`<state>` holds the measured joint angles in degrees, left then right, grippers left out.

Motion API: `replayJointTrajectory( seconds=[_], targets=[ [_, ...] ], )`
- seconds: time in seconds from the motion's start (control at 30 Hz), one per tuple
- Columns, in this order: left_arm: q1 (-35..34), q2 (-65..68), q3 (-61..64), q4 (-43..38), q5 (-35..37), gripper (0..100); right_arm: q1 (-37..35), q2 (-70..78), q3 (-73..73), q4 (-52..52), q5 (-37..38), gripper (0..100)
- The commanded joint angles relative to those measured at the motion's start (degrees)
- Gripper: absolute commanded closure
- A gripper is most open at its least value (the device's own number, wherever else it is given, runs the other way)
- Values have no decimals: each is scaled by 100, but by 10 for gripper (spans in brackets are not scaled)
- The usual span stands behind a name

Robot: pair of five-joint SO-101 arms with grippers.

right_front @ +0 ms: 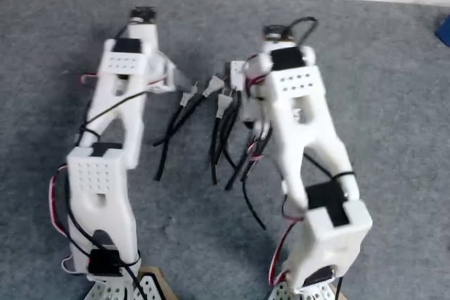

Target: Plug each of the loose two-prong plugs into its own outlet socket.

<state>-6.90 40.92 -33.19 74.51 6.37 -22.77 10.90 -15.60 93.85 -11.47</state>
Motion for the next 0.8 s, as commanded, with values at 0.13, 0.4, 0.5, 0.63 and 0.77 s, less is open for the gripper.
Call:
replayJointTrajectory(
  seconds=[0.13, 0.4, 0.5, 0.63, 0.77],
  targets=[
    [-875, -611, -66, 176, -35, 624, -1367, -1015, 13, 295, 404, 991],
    [-1402, -655, -374, 712, -1222, 624, -2448, -2818, 2097, -620, 1055, 991],
    [-1499, -637, -813, 1459, -1916, 624, -2492, -3644, 3486, -1429, 1538, 991],
    [-1490, -620, -1226, 2233, -2488, 624, -2510, -3925, 5411, -2862, 2057, 991],
    [-1604, -620, -1288, 2268, -2497, 624, -2563, -3749, 6088, -3670, 2171, 991]
  ],
)
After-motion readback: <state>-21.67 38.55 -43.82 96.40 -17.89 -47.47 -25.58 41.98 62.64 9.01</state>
